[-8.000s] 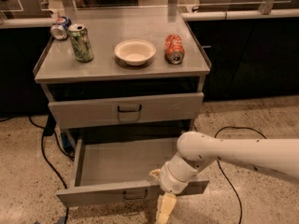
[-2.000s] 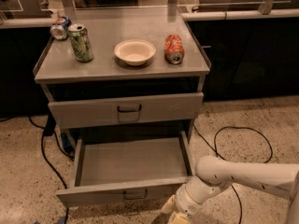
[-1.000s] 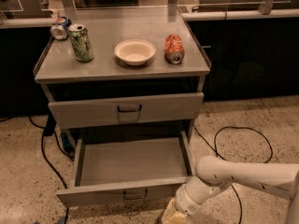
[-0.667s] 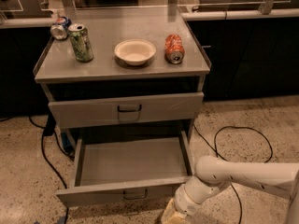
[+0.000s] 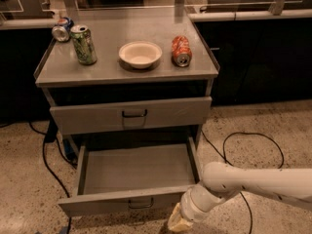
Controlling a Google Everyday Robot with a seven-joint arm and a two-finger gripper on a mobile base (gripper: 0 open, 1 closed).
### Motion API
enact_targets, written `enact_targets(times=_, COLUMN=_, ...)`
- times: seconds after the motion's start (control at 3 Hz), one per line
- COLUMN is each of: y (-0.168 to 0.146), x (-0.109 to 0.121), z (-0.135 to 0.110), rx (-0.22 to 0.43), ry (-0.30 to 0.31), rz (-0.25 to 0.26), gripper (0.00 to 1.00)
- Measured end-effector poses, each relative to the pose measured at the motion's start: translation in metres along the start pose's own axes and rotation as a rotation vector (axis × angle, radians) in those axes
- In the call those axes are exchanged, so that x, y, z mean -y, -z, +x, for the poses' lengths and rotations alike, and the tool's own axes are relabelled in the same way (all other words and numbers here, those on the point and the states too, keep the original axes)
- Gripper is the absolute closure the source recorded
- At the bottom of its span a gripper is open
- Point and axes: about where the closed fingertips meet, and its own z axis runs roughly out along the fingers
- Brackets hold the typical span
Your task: Close middle drawer
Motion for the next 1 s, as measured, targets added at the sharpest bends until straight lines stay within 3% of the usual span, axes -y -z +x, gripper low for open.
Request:
enact_targets(times=0.33, y=0.007, x=0.004, z=-0.005, rx=-0.029, ry=0.016, rz=0.051, gripper=1.00)
enact_targets(times=1.0, y=-0.004, x=0.011, z=0.002, rx=0.028, ry=0.056, rz=-0.003, gripper=1.00)
